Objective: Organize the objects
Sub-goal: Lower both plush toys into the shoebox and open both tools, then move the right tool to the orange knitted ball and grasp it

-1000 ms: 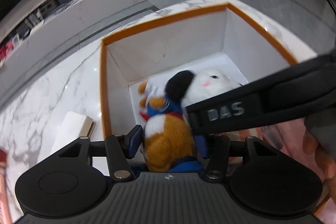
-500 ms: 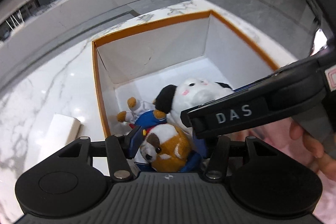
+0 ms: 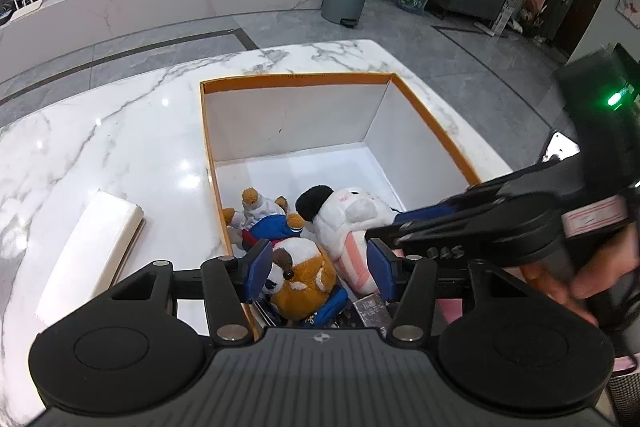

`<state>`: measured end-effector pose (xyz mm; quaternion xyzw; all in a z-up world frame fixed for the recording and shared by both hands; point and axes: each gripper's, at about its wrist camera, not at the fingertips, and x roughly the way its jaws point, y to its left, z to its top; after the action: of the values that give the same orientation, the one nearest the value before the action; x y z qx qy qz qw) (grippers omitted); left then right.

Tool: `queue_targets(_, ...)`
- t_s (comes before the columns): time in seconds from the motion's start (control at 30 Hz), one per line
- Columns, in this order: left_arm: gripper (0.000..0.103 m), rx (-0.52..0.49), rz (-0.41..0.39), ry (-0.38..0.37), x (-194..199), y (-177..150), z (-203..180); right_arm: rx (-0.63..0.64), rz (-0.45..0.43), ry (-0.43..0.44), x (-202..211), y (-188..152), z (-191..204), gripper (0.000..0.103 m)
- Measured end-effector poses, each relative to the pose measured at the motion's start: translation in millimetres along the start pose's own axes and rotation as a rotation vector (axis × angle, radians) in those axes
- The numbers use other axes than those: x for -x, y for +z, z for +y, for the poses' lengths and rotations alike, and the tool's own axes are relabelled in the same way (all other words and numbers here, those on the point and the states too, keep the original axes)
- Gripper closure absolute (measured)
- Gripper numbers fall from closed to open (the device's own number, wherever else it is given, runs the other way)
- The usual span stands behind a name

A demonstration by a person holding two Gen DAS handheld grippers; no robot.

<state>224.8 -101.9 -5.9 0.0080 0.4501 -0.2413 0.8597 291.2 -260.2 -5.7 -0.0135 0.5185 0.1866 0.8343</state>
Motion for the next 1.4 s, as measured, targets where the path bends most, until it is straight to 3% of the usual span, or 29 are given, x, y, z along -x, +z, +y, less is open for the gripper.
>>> queue_targets(0.07,0.041,0.006,-0.011,-0.002,7,-2,2,0.014,0.03,-0.021,-6,-3,4,0.079)
queue_targets(0.33,0.041,0.06,-0.055,-0.044,28,-6,17,0.019,0.016,-0.044,-2,-16,12,0.079)
queue_targets(0.5,0.041,0.071,-0.113,-0.039,57,-10,26,0.027,-0.092,-0.025,34,-22,32,0.077)
queue_targets(0.6,0.041,0.059,-0.143,-0.022,76,-14,34,0.055,-0.178,0.012,60,-27,53,0.074)
queue_targets(0.67,0.041,0.059,-0.158,0.0,86,-20,41,0.077,-0.229,0.044,75,-30,70,0.067)
queue_targets(0.77,0.041,0.065,-0.17,0.03,97,-29,53,0.12,-0.265,0.094,85,-34,100,0.067)
queue_targets(0.9,0.044,0.1,-0.192,0.088,105,-46,77,0.189,-0.283,0.152,79,-41,139,0.068)
queue_targets(1.1,0.043,0.154,-0.179,0.178,102,-70,109,0.278,-0.283,0.164,53,-52,186,0.067)
queue_targets(1.27,0.044,0.192,-0.157,0.251,97,-86,131,0.352,-0.34,0.142,32,-64,212,0.05)
queue_targets(1.4,0.044,0.23,-0.144,0.279,96,-100,147,0.339,-0.319,0.167,12,-66,224,0.05)
